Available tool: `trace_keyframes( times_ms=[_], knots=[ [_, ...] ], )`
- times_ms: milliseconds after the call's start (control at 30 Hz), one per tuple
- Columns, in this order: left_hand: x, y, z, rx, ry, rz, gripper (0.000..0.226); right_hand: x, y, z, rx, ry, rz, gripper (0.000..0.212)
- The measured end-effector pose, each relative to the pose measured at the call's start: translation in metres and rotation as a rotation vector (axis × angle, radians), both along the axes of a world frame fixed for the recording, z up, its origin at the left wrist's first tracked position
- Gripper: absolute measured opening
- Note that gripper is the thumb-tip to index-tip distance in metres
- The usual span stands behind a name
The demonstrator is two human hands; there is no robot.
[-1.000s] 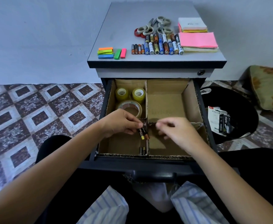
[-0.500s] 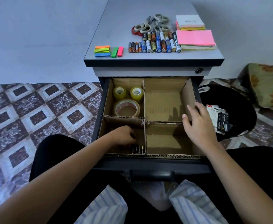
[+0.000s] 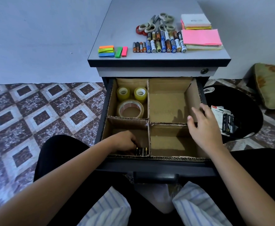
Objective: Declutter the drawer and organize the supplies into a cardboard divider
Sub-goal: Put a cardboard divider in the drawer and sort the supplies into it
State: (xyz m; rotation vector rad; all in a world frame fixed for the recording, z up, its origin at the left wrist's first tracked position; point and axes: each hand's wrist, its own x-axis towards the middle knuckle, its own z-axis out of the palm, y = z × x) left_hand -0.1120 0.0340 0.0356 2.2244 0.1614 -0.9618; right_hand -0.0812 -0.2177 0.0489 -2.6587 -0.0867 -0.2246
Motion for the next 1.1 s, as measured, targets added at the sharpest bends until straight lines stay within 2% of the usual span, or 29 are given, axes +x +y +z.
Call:
trace_keyframes(
  times_ms=[200,300,367,500,633,700,800,867,967,1100],
  knots=[
    [0.0,0.001,0.01,0.025,0.039,-0.027,0.028,0.0,0.0,0.003,0.014,0.023,0.002,0.042],
    [0.005,0.004,0.032,0.099,-0.014,-0.142,0.027,0.002,0.0,0.011,0.03,0.057,0.013,0.042],
    [0.011,0.005,0.059,0.06,-0.057,-0.183,0.022,0.007,0.001,0.023,0.041,0.046,0.022,0.04],
    [0.038,0.008,0.127,0.011,-0.261,-0.226,0.02,0.036,0.012,0.067,0.092,-0.016,0.062,0.034],
    [0.088,0.016,0.17,0.0,-0.578,-0.006,0.014,0.072,0.034,0.121,0.222,-0.078,0.15,0.025],
    [0.118,0.02,0.181,0.078,-0.694,0.095,0.014,0.089,0.046,0.142,0.212,-0.051,0.197,0.022],
    [0.155,0.023,0.192,0.322,-0.783,0.038,0.019,0.112,0.06,0.164,0.129,0.0,0.276,0.021],
    [0.173,0.026,0.199,0.421,-0.775,-0.075,0.029,0.125,0.067,0.174,0.064,0.009,0.352,0.022],
    [0.189,0.032,0.204,0.478,-0.654,-0.247,0.049,0.139,0.075,0.183,0.005,0.034,0.435,0.022],
    [0.202,0.034,0.205,0.489,-0.563,-0.353,0.054,0.157,0.091,0.186,-0.054,0.067,0.492,0.025]
  ],
)
